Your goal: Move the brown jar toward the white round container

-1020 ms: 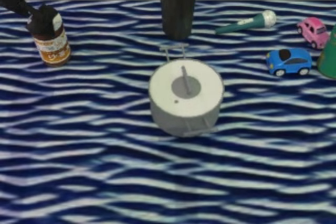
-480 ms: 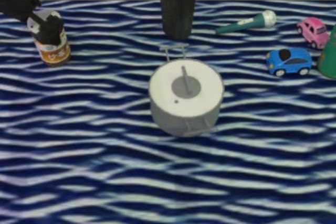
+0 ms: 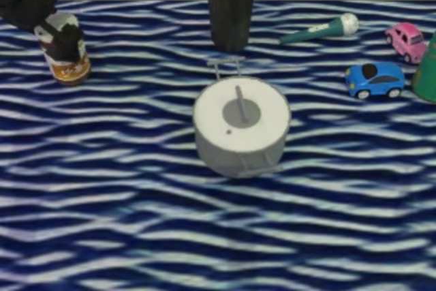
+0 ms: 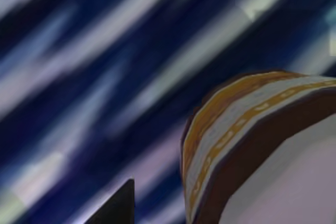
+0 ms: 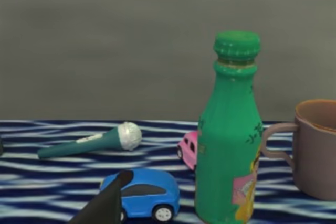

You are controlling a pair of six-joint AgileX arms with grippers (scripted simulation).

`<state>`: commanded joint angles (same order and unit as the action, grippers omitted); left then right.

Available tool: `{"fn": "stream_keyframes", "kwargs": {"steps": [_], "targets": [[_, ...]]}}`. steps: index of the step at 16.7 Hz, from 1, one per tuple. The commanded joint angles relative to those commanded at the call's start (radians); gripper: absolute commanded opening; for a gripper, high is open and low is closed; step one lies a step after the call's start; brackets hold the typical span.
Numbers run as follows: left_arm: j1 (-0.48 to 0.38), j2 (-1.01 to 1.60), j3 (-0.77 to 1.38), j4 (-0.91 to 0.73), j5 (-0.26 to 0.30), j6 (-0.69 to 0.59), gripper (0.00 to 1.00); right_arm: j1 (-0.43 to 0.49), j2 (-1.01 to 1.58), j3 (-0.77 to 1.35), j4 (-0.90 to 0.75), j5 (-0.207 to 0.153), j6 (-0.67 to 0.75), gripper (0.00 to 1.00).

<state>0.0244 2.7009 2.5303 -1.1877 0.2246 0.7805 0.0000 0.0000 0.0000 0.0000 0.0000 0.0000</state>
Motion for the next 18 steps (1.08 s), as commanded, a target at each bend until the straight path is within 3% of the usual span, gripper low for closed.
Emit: {"fn": "stream_keyframes", "kwargs": {"steps": [10, 18], "targets": [[0.0, 0.0, 0.0, 0.0, 0.0, 0.0, 0.02, 0.0, 0.0, 0.0, 0.0, 0.0, 0.0, 1.0], [0.0, 0.0, 0.0, 0.0, 0.0, 0.0, 0.0, 0.0, 0.0, 0.0, 0.0, 0.0, 0.0, 1.0]]}}
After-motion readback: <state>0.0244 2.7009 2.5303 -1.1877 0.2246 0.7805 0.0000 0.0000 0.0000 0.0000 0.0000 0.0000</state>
